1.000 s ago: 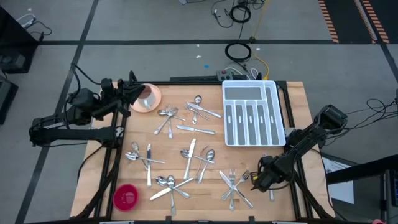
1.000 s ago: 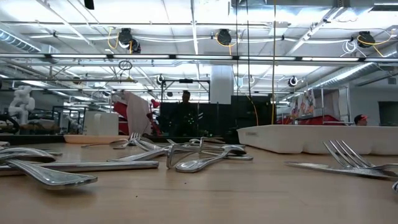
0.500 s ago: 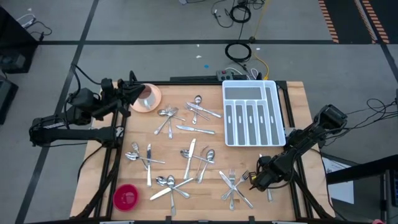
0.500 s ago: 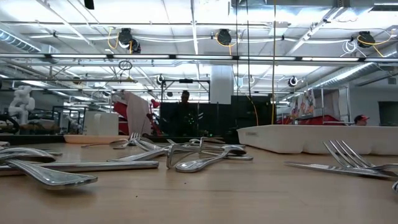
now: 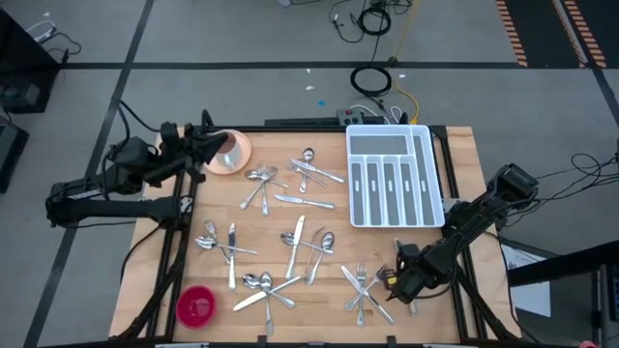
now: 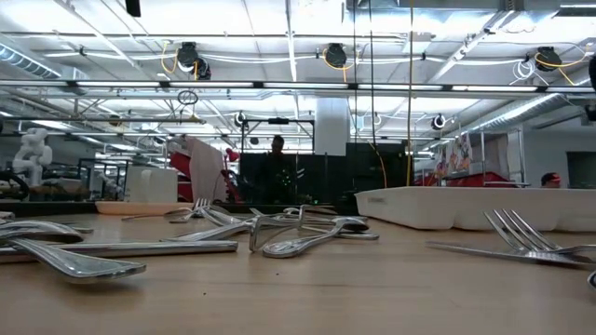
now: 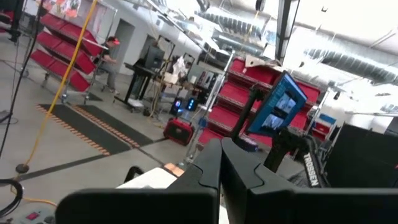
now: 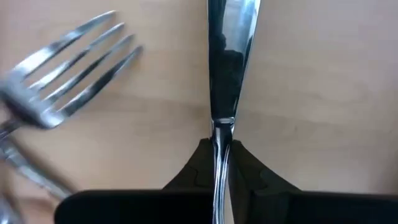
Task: Sort silverware
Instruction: Put the silver knife into the white silverware tray
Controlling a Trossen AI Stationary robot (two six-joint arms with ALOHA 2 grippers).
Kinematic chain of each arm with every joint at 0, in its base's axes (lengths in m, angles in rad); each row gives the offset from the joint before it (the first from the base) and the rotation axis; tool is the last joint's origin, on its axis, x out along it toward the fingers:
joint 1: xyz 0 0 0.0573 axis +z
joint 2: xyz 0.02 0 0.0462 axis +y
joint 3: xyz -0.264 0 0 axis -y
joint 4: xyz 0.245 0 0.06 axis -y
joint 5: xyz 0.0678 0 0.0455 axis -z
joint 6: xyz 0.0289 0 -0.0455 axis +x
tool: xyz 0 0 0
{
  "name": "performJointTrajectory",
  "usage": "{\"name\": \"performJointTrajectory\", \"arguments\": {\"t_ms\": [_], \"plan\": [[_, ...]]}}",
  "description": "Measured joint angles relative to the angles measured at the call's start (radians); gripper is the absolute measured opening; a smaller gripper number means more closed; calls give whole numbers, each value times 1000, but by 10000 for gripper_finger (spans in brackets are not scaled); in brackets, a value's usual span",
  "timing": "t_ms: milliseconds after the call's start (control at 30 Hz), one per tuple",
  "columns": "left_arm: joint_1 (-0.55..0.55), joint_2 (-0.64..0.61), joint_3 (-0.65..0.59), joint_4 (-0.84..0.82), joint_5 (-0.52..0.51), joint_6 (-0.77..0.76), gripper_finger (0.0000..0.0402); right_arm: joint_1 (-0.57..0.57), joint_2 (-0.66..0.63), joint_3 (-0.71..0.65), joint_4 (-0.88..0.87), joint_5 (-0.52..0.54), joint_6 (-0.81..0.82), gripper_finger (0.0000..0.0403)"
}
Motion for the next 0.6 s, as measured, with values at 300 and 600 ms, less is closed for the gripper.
{"name": "performJointTrajectory", "arguments": {"t_ms": [300,600], "plan": [[0,0,0,-4,0,0,7,-14,-2,122,-125,20,-32,0],[0,0,0,-7,0,2,7,-197,-10,290,-427,86,-302,0]]}}
